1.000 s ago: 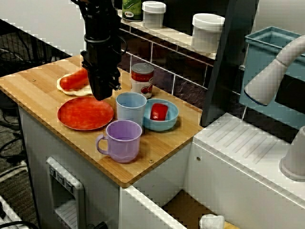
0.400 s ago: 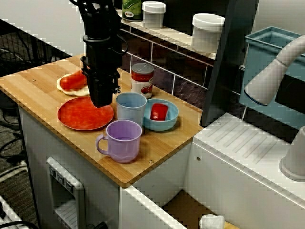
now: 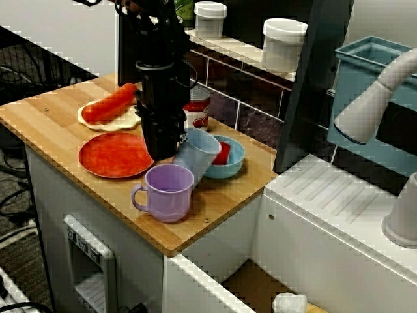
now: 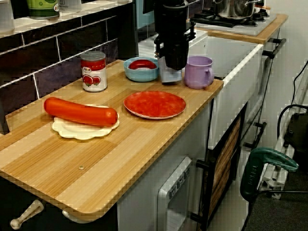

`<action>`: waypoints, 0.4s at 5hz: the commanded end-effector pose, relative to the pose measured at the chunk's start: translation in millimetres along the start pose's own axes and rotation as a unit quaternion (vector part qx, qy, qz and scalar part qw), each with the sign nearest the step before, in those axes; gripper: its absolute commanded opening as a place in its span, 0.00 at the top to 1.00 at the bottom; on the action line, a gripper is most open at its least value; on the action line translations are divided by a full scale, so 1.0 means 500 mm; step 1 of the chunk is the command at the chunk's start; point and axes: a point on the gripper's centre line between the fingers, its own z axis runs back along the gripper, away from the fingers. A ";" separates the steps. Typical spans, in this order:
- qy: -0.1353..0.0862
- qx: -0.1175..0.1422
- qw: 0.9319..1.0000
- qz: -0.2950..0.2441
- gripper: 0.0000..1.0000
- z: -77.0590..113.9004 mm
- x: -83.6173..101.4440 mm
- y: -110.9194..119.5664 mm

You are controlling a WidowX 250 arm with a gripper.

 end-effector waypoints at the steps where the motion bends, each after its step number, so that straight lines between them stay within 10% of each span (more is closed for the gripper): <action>1: -0.013 -0.002 1.000 -0.023 1.00 0.001 0.002 0.002; 2: -0.011 -0.006 1.000 -0.021 1.00 0.009 0.002 0.003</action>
